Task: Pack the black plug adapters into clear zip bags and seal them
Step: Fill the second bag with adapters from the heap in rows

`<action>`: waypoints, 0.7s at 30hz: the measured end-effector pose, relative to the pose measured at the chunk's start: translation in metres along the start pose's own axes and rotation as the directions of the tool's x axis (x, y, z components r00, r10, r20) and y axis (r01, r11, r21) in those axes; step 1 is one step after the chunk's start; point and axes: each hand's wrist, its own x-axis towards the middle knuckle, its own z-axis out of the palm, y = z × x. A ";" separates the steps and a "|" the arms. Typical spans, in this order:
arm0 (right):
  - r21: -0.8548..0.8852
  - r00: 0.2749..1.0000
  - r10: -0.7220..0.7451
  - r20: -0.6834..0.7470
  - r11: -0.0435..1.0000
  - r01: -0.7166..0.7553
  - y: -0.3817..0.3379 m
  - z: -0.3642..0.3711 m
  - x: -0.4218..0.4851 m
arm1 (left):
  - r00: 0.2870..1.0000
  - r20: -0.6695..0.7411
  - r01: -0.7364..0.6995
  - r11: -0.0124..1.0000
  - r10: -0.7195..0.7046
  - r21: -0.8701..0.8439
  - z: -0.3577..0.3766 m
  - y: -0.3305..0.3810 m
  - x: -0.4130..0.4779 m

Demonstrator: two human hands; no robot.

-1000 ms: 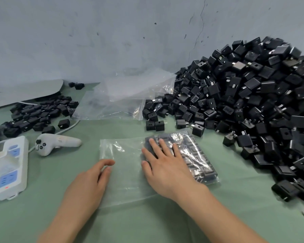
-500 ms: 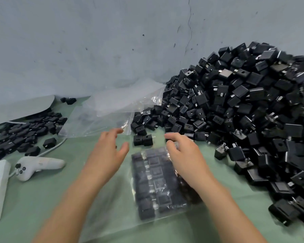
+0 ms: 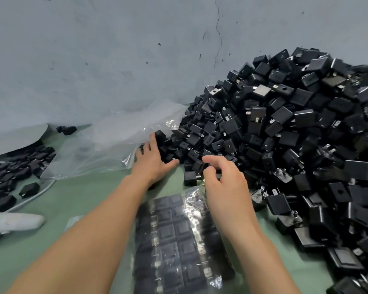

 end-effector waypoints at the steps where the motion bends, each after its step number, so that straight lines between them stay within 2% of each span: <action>1: -0.001 1.000 0.004 -0.001 1.000 -0.004 0.001 -0.001 0.002 | 0.999 -0.047 -0.005 1.000 0.004 -0.016 0.002 0.000 -0.001; 3: 0.001 1.000 0.021 -0.006 1.000 -0.021 0.002 -0.003 0.005 | 0.989 -0.149 -0.028 0.999 0.023 -0.037 0.007 0.000 -0.003; 5: 0.025 0.999 0.037 -0.017 0.999 -0.037 0.002 -0.004 0.008 | 0.984 -0.168 -0.058 0.998 0.058 0.006 0.008 0.000 -0.004; 8: 0.036 0.999 0.045 -0.024 0.998 -0.044 0.002 -0.003 0.007 | 0.993 -0.045 -0.103 0.983 0.111 0.155 0.007 -0.001 -0.001; 10: 0.028 0.999 0.043 -0.020 0.999 -0.043 0.001 -0.002 0.006 | 0.994 0.028 -0.114 0.974 0.110 0.196 0.008 0.001 0.000; 17: 0.042 0.998 0.049 -0.032 0.998 -0.048 0.001 -0.001 0.005 | 0.985 -0.015 -0.171 0.980 0.173 0.103 0.010 0.001 -0.008; 19: 0.050 0.998 0.049 -0.035 0.998 -0.047 0.001 0.000 0.005 | 0.979 -0.013 -0.198 0.973 0.201 0.115 0.009 0.002 -0.010; 21: 0.057 0.998 0.053 -0.038 0.997 -0.051 0.001 0.000 0.005 | 0.972 0.006 -0.233 0.971 0.233 0.055 0.007 0.000 -0.012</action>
